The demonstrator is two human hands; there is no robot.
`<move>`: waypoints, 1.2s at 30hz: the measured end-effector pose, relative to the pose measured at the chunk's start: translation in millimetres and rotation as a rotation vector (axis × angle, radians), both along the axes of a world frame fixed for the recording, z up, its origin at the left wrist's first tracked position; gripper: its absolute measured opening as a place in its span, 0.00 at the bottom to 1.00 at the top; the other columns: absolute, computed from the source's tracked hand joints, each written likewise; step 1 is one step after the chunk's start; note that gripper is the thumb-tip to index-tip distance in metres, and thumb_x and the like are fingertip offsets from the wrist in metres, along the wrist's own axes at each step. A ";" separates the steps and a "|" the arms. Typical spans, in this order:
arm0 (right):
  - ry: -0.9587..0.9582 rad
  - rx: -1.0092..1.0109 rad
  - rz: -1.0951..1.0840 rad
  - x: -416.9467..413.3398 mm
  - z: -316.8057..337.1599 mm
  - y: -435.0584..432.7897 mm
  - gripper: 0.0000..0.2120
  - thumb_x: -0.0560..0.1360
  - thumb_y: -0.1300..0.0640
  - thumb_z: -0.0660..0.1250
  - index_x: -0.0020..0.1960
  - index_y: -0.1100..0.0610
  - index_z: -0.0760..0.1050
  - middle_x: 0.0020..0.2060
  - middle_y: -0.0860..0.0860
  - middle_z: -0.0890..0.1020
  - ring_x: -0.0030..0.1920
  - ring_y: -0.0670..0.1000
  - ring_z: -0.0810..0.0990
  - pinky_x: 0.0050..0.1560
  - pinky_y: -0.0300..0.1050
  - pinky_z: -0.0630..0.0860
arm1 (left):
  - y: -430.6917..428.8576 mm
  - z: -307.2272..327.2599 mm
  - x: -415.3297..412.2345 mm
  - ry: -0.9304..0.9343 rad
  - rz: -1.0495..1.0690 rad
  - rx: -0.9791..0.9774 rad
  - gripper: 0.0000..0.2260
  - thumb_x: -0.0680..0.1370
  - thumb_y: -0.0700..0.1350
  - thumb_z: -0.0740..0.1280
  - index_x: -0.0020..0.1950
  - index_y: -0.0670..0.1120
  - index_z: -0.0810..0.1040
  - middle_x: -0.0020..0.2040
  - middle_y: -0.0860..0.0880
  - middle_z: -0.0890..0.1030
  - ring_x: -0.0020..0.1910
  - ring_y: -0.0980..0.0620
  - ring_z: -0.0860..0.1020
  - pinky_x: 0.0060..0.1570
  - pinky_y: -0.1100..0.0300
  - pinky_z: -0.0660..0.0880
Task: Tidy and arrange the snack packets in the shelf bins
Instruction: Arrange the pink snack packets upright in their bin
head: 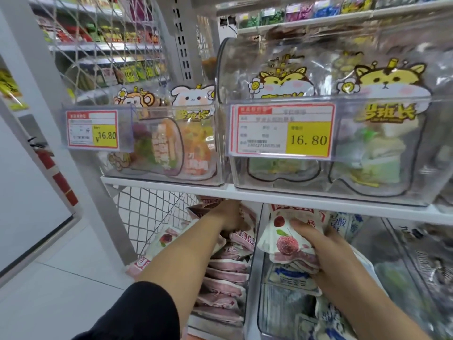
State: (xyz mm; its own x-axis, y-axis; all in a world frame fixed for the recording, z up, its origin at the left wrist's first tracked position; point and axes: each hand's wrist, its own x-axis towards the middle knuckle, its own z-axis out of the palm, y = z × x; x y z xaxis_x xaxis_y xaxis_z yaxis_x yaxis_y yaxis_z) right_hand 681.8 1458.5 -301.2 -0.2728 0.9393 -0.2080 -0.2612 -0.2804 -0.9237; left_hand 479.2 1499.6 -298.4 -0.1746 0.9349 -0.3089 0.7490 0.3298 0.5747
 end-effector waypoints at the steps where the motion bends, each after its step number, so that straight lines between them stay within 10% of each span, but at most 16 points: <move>1: 0.014 -0.005 0.006 0.8 0.9 -0.1 0.29 0.56 0.50 0.74 0.57 0.54 0.76 0.49 0.53 0.85 0.51 0.57 0.83 0.60 0.59 0.74 | -3.5 4.9 4.4 0.001 0.023 0.017 0.04 0.76 0.40 0.69 0.47 0.44 0.75 0.34 0.53 0.73 0.32 0.57 0.73 0.21 0.75 0.65; 4: 0.039 -0.034 -0.001 1.9 3.5 -1.3 0.35 0.55 0.51 0.75 0.61 0.56 0.74 0.51 0.55 0.84 0.52 0.58 0.82 0.60 0.59 0.74 | -10.7 16.7 13.5 0.034 0.099 0.006 0.11 0.79 0.48 0.63 0.39 0.45 0.70 0.32 0.49 0.73 0.28 0.54 0.71 0.22 0.67 0.67; 8: 0.037 -0.080 0.014 6.9 7.1 -4.6 0.29 0.63 0.54 0.75 0.61 0.58 0.73 0.49 0.56 0.85 0.49 0.58 0.83 0.57 0.56 0.76 | -31.6 42.4 16.9 -0.122 0.286 0.032 0.11 0.78 0.51 0.63 0.51 0.44 0.72 0.50 0.44 0.77 0.47 0.44 0.78 0.43 0.53 0.79; 15: -0.018 -0.112 0.136 16.0 20.9 -28.0 0.32 0.63 0.50 0.76 0.63 0.61 0.73 0.52 0.57 0.83 0.51 0.56 0.84 0.55 0.51 0.76 | -102.2 56.6 5.0 -0.432 0.446 0.484 0.08 0.75 0.42 0.70 0.52 0.42 0.78 0.44 0.45 0.82 0.30 0.56 0.80 0.24 0.61 0.74; 20: -0.124 -0.013 0.314 11.3 27.1 -62.3 0.36 0.58 0.42 0.78 0.63 0.54 0.75 0.57 0.52 0.82 0.59 0.56 0.79 0.64 0.58 0.71 | -164.1 30.4 11.7 -0.674 0.542 0.556 0.09 0.75 0.51 0.69 0.54 0.54 0.75 0.47 0.52 0.82 0.42 0.59 0.82 0.38 0.60 0.80; 23: -0.121 0.069 0.410 3.6 31.9 -78.0 0.26 0.63 0.49 0.71 0.59 0.56 0.77 0.50 0.53 0.85 0.51 0.55 0.83 0.56 0.53 0.75 | -190.1 17.1 21.9 -0.682 0.539 0.590 0.21 0.74 0.54 0.67 0.66 0.61 0.69 0.57 0.51 0.81 0.54 0.53 0.81 0.56 0.47 0.77; 27: -0.061 0.035 0.465 -13.0 35.8 -91.1 0.24 0.65 0.53 0.69 0.59 0.61 0.76 0.50 0.57 0.84 0.50 0.58 0.84 0.48 0.51 0.77 | -207.4 13.4 30.8 -0.716 0.482 0.653 0.31 0.80 0.46 0.61 0.57 0.84 0.54 0.71 0.54 0.69 0.62 0.49 0.76 0.62 0.42 0.71; 32: -0.057 0.015 0.440 -37.7 42.0 -90.7 0.26 0.64 0.55 0.69 0.60 0.64 0.75 0.50 0.61 0.84 0.49 0.59 0.84 0.45 0.49 0.79 | -205.6 12.6 7.0 -0.739 0.388 0.658 0.26 0.78 0.36 0.59 0.54 0.70 0.75 0.60 0.57 0.78 0.58 0.52 0.78 0.59 0.44 0.74; 36: -0.052 0.053 0.442 -57.8 49.7 -79.4 0.25 0.65 0.59 0.74 0.59 0.66 0.75 0.50 0.61 0.83 0.49 0.59 0.83 0.47 0.50 0.80 | -202.8 13.5 -21.4 -0.769 0.325 0.666 0.29 0.76 0.32 0.62 0.59 0.68 0.67 0.59 0.52 0.78 0.55 0.52 0.80 0.48 0.49 0.80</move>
State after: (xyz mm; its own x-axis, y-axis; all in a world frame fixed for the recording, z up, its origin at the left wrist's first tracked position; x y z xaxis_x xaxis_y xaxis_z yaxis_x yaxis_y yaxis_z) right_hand 623.9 1379.1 -251.4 -0.6407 0.7447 -0.1870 -0.0800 -0.3070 -0.9483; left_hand 457.8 1296.8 -284.9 -0.4218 0.8995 0.1139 0.0413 -0.1065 0.9935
